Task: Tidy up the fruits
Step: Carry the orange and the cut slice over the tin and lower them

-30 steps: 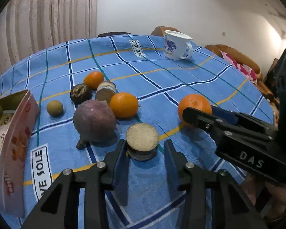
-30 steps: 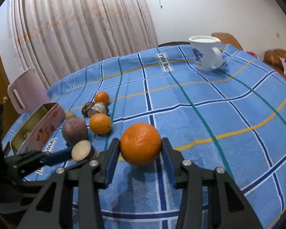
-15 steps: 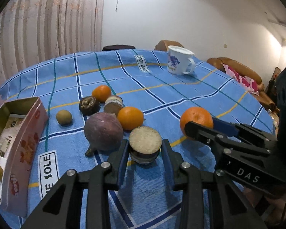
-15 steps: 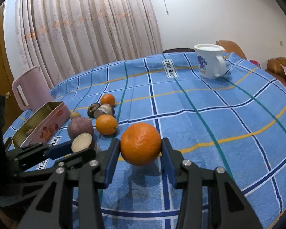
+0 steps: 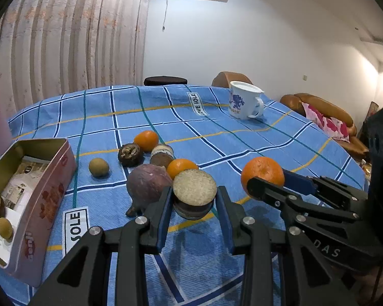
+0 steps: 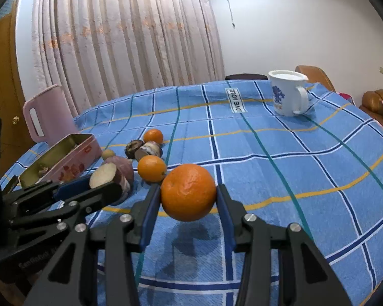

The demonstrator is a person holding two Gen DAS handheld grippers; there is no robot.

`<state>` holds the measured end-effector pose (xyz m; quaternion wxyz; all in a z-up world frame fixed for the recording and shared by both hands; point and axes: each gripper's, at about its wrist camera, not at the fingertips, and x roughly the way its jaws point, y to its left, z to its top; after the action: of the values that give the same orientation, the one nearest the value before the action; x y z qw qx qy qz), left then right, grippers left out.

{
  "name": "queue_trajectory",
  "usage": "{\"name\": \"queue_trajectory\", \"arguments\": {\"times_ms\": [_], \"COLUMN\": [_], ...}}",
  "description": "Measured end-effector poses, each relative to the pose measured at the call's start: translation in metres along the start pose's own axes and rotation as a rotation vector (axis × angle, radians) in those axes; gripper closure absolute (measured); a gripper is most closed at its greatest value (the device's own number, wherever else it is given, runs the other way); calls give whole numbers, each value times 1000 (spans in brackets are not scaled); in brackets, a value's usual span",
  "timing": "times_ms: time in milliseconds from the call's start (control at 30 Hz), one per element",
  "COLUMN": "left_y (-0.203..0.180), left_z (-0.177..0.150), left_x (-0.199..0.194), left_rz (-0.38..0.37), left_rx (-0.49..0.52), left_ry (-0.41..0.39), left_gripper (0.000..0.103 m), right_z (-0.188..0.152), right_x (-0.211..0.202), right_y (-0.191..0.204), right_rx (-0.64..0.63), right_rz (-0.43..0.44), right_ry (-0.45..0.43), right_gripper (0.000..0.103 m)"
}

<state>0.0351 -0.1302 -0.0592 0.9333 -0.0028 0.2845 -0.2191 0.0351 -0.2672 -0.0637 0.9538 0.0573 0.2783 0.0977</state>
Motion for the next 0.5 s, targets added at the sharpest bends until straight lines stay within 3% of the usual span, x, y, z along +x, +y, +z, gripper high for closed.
{"name": "queue_trajectory", "arguments": {"times_ms": [500], "left_y": [2], "left_z": [-2], "left_x": [-9], "left_rz": [3], "left_rx": [-10], "left_ry": [-58], "left_gripper": [67], "right_z": [-3], "right_x": [-8], "right_y": [5], "right_rx": [-36], "right_rz": [11], "right_ry": [-54], "right_gripper": [56]}}
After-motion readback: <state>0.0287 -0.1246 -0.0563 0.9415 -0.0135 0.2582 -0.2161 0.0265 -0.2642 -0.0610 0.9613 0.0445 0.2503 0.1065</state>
